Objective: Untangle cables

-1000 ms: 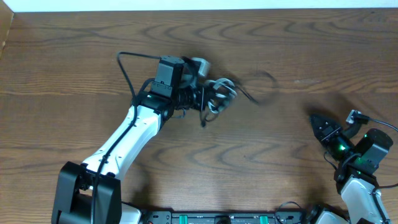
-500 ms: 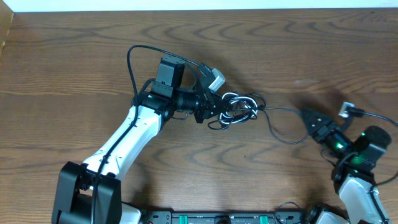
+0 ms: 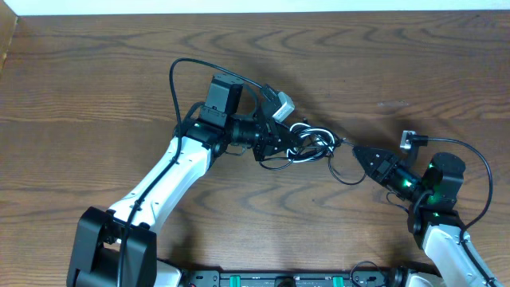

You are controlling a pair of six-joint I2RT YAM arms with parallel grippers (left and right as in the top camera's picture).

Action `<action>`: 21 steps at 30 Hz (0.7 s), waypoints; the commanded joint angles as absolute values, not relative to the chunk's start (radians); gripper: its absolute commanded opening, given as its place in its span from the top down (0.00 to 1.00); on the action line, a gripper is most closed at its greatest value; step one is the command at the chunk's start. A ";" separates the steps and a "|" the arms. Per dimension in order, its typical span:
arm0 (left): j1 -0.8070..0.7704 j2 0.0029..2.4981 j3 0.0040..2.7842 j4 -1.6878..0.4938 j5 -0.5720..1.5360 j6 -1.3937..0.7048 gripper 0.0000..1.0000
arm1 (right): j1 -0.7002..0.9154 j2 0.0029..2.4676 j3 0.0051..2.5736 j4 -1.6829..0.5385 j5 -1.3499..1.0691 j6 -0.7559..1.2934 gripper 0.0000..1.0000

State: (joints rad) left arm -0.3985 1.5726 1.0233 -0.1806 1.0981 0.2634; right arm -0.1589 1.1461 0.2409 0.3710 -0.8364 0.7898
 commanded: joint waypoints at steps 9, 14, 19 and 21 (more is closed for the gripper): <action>-0.362 1.537 1.038 -0.184 1.352 0.269 0.92 | -0.153 1.150 0.250 0.015 -0.319 0.784 0.99; -0.271 1.530 1.038 -0.195 1.350 0.269 0.92 | -0.188 1.148 0.250 -0.019 -0.301 0.768 0.99; -0.165 1.531 1.038 -0.313 1.350 0.270 0.92 | -0.238 1.128 0.250 -0.018 -0.314 0.761 0.99; -0.145 1.531 1.038 -0.380 1.350 0.318 0.92 | -0.251 1.119 0.250 -0.020 -0.321 0.761 0.99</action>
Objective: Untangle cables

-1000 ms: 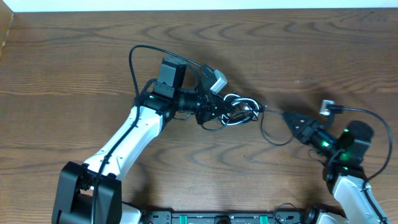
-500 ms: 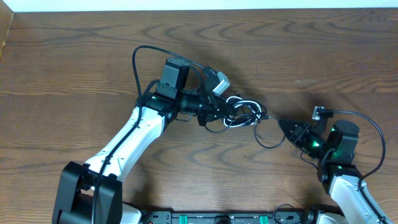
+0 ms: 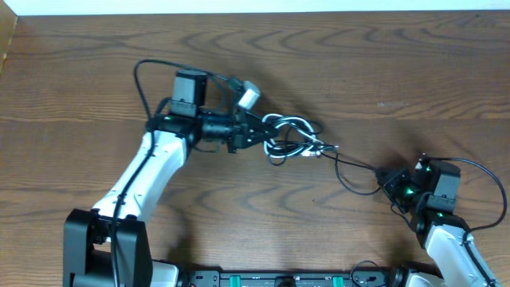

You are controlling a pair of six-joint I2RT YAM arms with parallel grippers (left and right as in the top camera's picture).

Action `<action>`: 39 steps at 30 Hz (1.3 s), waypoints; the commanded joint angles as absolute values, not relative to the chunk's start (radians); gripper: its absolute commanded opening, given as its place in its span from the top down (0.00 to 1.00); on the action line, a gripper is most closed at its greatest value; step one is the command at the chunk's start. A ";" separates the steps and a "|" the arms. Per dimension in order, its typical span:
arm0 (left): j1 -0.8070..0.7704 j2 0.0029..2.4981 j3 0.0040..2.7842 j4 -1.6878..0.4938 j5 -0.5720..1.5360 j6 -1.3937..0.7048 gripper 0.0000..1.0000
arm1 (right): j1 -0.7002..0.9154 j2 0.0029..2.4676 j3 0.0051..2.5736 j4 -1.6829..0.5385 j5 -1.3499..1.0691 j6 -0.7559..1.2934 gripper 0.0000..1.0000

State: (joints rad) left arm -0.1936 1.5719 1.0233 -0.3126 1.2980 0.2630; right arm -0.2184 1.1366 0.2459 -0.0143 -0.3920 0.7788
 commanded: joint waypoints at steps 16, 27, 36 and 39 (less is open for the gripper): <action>-0.076 1.531 1.038 -0.526 0.987 0.260 0.92 | -0.376 1.098 0.250 -0.125 -0.305 0.723 0.99; -0.066 1.531 1.038 -0.454 0.818 -0.096 0.92 | -0.376 1.097 0.250 -0.125 -0.305 0.716 0.99; -0.067 1.517 1.038 -0.403 0.316 -0.421 0.93 | -0.376 1.098 0.250 -0.133 -0.284 0.704 0.99; -0.067 1.472 1.038 -0.394 0.258 -0.421 0.93 | -0.376 1.098 0.250 -0.134 -0.279 0.701 0.99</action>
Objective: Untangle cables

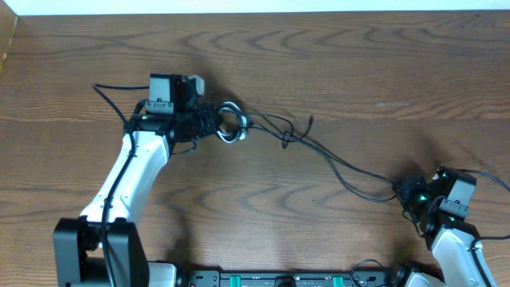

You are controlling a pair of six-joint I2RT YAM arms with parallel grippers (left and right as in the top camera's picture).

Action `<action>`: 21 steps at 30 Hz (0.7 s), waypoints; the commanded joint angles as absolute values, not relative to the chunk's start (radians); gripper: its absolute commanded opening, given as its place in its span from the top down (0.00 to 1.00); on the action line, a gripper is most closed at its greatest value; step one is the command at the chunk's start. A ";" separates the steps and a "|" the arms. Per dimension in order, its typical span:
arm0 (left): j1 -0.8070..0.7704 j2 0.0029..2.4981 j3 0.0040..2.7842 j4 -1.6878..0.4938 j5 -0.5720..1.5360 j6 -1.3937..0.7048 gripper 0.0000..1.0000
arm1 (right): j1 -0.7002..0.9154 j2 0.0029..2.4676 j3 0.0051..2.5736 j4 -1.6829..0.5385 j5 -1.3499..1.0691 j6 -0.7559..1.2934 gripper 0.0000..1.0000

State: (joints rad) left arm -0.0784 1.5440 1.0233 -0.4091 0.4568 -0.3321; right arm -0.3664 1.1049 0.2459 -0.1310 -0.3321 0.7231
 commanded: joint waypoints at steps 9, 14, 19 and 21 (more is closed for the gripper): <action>-0.067 1.211 1.038 -0.398 0.446 -0.181 0.93 | -0.376 1.097 0.250 -0.134 -0.292 0.701 0.99; -0.067 1.106 1.038 -0.414 0.546 -0.157 0.92 | -0.376 1.066 0.262 -0.104 -0.403 0.681 0.62; -0.067 1.084 1.038 -0.439 0.682 -0.158 0.92 | -0.376 0.957 0.298 -0.104 -0.626 0.640 0.43; -0.069 1.090 1.038 -0.448 0.733 -0.158 0.92 | -0.369 0.907 0.299 -0.094 -0.726 0.623 0.40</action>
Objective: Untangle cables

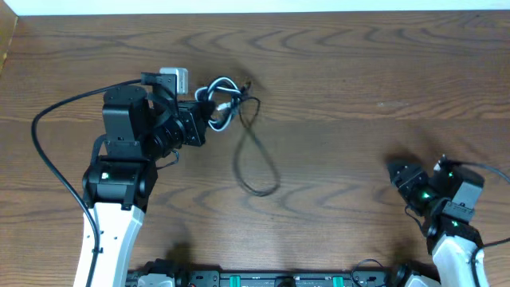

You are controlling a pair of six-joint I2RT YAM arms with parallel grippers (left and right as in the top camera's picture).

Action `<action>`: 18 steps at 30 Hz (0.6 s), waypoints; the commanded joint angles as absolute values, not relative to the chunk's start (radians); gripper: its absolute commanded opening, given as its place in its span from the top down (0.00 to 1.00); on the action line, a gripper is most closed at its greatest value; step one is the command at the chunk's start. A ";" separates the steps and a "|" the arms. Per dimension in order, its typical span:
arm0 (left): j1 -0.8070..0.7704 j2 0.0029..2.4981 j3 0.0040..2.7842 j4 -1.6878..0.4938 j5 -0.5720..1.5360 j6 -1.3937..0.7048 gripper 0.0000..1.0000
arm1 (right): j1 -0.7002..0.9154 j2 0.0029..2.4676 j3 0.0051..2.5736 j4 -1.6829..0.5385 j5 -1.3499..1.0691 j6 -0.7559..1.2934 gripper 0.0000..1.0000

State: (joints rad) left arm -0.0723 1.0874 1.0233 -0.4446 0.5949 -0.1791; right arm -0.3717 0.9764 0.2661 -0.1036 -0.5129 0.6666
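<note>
In the overhead view my left gripper (199, 121) is at the left of the table, shut on a small coil of white cable (220, 104). From that coil a black cable (253, 163) hangs loose on the wood as one long loop, its lowest bend near the table's middle. A short black end sticks up beside the coil. My right gripper (396, 171) is far off at the lower right, pointing left, apart from every cable. Its fingers look open with nothing between them.
The wooden table (343, 72) runs to a white edge at the back. My left arm's own black wire (48, 127) arcs out to the left of the arm. A dark rail with green lights (279, 279) lies along the front edge.
The black cable is no longer stretched to my right gripper; it now lies as a loose loop by the coil. My left arm has swung back left and nearer the front, coil still held.
At first both grippers were close together on a tangled knot mid-table. Then they stood further apart, left gripper to the left and right gripper to the lower right, with the black cable drawn out between them. Now the black cable is free of the right gripper.
</note>
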 commanded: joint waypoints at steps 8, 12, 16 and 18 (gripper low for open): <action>-0.112 1.118 1.038 -0.444 0.752 -0.292 0.92 | -0.261 0.818 0.299 -0.084 -0.982 0.664 0.28; -0.171 1.119 1.038 -0.443 0.752 -0.294 0.92 | -0.190 0.818 0.299 -0.079 -1.016 0.707 0.39; -0.257 1.119 1.038 -0.420 0.753 -0.271 0.93 | -0.107 0.818 0.299 -0.077 -1.012 0.754 0.38; -0.302 1.119 1.038 -0.406 0.752 -0.239 0.92 | -0.068 0.818 0.299 -0.062 -1.012 0.770 0.37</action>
